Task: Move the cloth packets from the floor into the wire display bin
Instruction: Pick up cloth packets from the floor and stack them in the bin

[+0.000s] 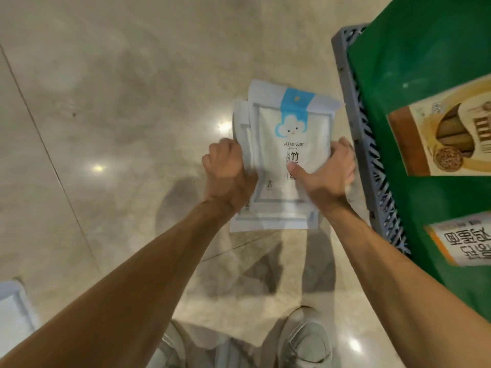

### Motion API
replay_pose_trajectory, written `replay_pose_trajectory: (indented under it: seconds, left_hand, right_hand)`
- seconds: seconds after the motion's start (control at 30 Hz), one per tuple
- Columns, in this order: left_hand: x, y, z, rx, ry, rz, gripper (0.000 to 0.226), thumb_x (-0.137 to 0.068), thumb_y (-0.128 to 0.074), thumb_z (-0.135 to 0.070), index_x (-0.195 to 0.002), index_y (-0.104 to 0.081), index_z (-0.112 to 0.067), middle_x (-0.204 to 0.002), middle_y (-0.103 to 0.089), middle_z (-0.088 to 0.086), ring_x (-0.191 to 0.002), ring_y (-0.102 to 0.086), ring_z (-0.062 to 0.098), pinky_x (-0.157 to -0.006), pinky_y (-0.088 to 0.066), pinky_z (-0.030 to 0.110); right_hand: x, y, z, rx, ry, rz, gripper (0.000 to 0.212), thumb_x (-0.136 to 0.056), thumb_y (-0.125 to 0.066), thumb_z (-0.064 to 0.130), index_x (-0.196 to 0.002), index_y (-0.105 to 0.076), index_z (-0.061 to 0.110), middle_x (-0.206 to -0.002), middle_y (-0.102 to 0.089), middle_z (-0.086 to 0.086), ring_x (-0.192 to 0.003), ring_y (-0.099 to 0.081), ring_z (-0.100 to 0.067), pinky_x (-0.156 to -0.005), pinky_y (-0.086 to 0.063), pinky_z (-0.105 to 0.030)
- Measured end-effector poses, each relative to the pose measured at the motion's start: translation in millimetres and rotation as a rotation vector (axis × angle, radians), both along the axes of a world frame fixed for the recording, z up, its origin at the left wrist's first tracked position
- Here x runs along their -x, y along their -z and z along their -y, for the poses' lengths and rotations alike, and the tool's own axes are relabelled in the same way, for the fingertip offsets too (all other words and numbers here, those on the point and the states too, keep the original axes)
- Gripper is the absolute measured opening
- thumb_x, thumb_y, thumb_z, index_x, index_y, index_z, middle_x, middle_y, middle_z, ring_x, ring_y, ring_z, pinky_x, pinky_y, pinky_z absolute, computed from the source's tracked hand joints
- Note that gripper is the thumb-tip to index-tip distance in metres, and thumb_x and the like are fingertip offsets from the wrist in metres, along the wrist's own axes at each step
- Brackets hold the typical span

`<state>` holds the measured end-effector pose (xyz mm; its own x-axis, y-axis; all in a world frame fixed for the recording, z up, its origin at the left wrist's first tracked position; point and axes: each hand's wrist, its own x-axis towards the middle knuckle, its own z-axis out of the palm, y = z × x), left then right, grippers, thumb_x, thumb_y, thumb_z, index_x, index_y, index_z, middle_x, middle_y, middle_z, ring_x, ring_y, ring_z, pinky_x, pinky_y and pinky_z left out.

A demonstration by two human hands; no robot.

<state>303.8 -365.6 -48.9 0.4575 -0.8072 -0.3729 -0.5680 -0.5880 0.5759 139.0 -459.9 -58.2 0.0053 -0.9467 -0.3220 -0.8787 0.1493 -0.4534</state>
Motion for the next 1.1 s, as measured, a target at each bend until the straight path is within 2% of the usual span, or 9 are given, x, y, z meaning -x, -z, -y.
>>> replay_pose_trajectory:
  seconds: [0.07,0.2,0.3,0.4,0.53,0.63,0.87,1.03,1.1]
  left_hand:
    - [4,-9,5,0.019,-0.040,-0.219,0.021,-0.091,-0.057,-0.008,-0.109,-0.057,0.002,-0.097,-0.055,0.008,-0.090,-0.048,0.027,-0.083,-0.043,0.038]
    - [10,-20,6,0.041,-0.192,-0.518,0.027,-0.098,-0.059,-0.012,-0.124,-0.057,-0.006,-0.105,-0.065,-0.002,-0.094,-0.063,0.021,-0.082,-0.056,0.028]
    - [3,-22,3,0.045,-0.305,-0.620,0.016,-0.099,-0.060,-0.015,-0.114,-0.061,-0.019,-0.097,-0.066,-0.013,-0.092,-0.066,0.009,-0.067,-0.053,0.010]
    - [-17,-32,-7,0.096,-0.401,-0.649,0.030,-0.088,-0.076,-0.014,-0.114,-0.061,-0.020,-0.100,-0.069,-0.009,-0.093,-0.069,0.012,-0.071,-0.057,0.020]
    - [-54,-64,-33,0.140,-0.438,-0.695,0.045,-0.078,-0.084,-0.007,-0.118,-0.065,-0.008,-0.106,-0.077,0.004,-0.090,-0.075,0.019,-0.076,-0.061,0.033]
    - [-74,-106,-48,0.144,-0.478,-0.761,0.038,-0.080,-0.081,0.001,-0.116,-0.067,0.001,-0.094,-0.080,0.002,-0.079,-0.076,0.017,-0.063,-0.059,0.027]
    - [-117,-240,-67,0.135,-0.506,-0.714,0.019,-0.089,-0.073,-0.009,-0.103,-0.064,-0.018,-0.086,-0.079,-0.012,-0.075,-0.077,0.011,-0.055,-0.058,0.020]
    - [-151,-354,-84,0.238,-0.651,-0.774,0.025,-0.087,-0.066,0.010,-0.103,-0.068,-0.009,-0.090,-0.080,0.002,-0.080,-0.078,0.021,-0.062,-0.061,0.027]
    - [-163,-405,-95,0.270,-0.707,-0.769,0.026,-0.085,-0.067,0.011,-0.101,-0.069,-0.010,-0.089,-0.080,0.003,-0.079,-0.078,0.022,-0.062,-0.061,0.028]
  right_hand:
    - [-2,-3,4,-0.012,-0.001,-0.043,0.098,-0.066,-0.093,0.046,-0.139,-0.045,0.002,-0.159,-0.030,-0.008,-0.146,-0.028,-0.031,-0.118,-0.017,-0.046]
    - [-4,-13,9,-0.027,-0.008,-0.109,0.096,-0.066,-0.093,0.047,-0.137,-0.047,0.002,-0.147,-0.040,-0.012,-0.134,-0.038,-0.031,-0.110,-0.026,-0.043]
    - [4,-30,11,-0.181,0.133,0.251,0.058,-0.074,-0.087,0.021,-0.124,-0.064,0.003,-0.120,-0.069,-0.004,-0.111,-0.066,-0.022,-0.092,-0.053,-0.036]
    - [17,-58,8,-0.464,0.190,0.499,0.036,-0.084,-0.073,-0.005,-0.116,-0.071,0.011,-0.101,-0.079,0.001,-0.089,-0.077,-0.020,-0.068,-0.060,-0.025]
    - [28,-96,8,-0.573,0.225,0.621,0.053,-0.077,-0.076,-0.012,-0.125,-0.066,0.008,-0.111,-0.079,-0.008,-0.097,-0.077,-0.029,-0.073,-0.064,-0.034]
    - [29,-135,11,-0.583,0.263,0.621,0.060,-0.071,-0.078,-0.014,-0.127,-0.065,0.004,-0.110,-0.079,-0.013,-0.096,-0.077,-0.036,-0.080,-0.064,-0.046]
    - [-2,-272,18,-0.572,0.316,0.787,0.038,-0.101,-0.057,0.021,-0.137,-0.059,0.009,-0.124,-0.075,-0.012,-0.110,-0.073,-0.031,-0.094,-0.058,-0.051]
    - [-39,-397,22,-0.533,0.167,0.762,0.021,-0.102,-0.059,0.018,-0.119,-0.067,0.007,-0.108,-0.079,-0.011,-0.093,-0.079,-0.027,-0.071,-0.065,-0.037]
    - [-54,-453,18,-0.501,0.108,0.731,0.023,-0.101,-0.062,0.020,-0.122,-0.067,0.011,-0.110,-0.079,-0.009,-0.097,-0.078,-0.026,-0.078,-0.065,-0.040]
